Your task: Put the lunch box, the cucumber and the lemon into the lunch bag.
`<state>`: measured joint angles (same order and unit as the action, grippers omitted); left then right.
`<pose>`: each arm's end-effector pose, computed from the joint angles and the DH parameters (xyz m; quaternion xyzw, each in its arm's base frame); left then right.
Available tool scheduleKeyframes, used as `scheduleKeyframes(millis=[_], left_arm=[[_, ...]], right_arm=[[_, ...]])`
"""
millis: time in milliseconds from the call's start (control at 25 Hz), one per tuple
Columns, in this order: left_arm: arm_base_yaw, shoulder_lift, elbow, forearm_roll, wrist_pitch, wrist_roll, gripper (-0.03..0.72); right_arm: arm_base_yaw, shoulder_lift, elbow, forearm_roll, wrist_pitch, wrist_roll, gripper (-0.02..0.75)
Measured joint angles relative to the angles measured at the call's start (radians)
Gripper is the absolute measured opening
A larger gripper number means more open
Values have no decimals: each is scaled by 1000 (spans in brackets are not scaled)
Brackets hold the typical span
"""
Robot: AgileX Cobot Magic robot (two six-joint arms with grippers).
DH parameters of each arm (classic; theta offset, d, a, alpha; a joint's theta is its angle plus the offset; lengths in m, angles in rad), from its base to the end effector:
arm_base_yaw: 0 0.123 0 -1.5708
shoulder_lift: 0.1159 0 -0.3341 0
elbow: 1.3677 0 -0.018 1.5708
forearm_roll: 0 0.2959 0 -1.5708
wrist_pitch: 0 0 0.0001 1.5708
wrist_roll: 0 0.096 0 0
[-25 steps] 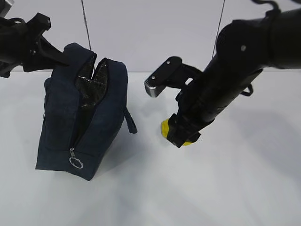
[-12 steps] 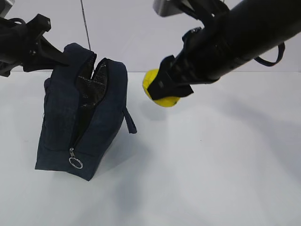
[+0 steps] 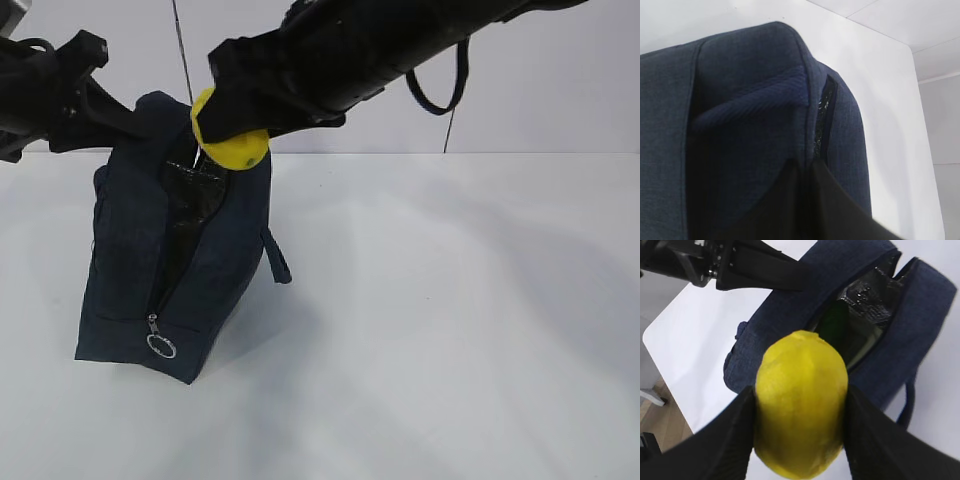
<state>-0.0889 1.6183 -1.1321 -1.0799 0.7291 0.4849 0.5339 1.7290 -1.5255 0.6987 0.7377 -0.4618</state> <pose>0.3816 -0.0907 0.2987 -0.0498 0.8872 -0.3731 0.2669 0.3672 0.2654 0.3708 -0.2827 0.8478 0.3161 0.3184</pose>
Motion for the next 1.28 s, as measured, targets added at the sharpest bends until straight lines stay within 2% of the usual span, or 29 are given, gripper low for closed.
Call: scheduleKeyframes(millis=[560,640,760,880,1080,1280], left_arm=[[0,0,0,0,0,2,10],[0,0,0,0,0,2,10],[0,0,0,0,0,2,10],[0,0,0,0,0,2,10],[0,0,0,0,0,2,10],[0,0,0,0,0,4,10]], right_arm=[[20,303,-246,1,-38,0,430],[20,332,-266,-23,-36,0,484],[20,351,-284,-34,-21,-9,610],[20,355,-293,-37,-16,-24,654],[20,353,-344,-86,66,-27,645],[20,323,-430,-298,221,163,573]])
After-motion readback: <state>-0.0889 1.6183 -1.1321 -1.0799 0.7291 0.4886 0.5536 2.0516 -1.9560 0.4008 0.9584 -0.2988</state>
